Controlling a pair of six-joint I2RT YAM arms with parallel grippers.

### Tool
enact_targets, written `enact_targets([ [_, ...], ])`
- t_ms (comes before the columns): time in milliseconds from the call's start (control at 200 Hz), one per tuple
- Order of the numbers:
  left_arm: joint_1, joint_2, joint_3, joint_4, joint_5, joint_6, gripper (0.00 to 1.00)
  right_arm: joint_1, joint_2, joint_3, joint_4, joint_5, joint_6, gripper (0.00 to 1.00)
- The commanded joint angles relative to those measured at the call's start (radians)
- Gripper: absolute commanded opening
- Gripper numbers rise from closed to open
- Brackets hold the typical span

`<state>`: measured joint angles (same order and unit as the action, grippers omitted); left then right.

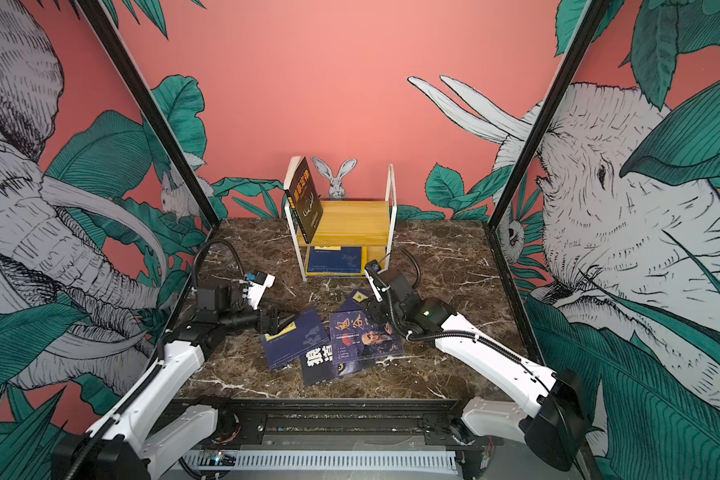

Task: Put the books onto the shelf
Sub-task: 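Release the book and draw the right gripper back from the shelf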

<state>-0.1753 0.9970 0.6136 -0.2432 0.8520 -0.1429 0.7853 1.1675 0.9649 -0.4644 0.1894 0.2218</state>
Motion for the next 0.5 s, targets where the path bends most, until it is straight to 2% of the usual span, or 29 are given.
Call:
enact_targets([
  [0, -0.025, 0.065, 0.011, 0.073, 0.048, -0.118, 0.97, -0.019, -0.076, -0.062, -0.071, 0.007, 0.161, 0.84],
  [205, -0.066, 0.139, -0.016, 0.164, 0.055, -0.207, 0.97, -0.071, -0.136, -0.198, -0.085, -0.049, 0.269, 0.83],
  [355, -0.136, 0.213, -0.007, 0.182, 0.053, -0.211, 0.96, -0.114, -0.124, -0.253, -0.086, -0.104, 0.314, 0.76],
  [495, -0.166, 0.284, 0.020, 0.184, 0.059, -0.219, 0.96, -0.141, -0.105, -0.291, -0.100, -0.127, 0.351, 0.70],
])
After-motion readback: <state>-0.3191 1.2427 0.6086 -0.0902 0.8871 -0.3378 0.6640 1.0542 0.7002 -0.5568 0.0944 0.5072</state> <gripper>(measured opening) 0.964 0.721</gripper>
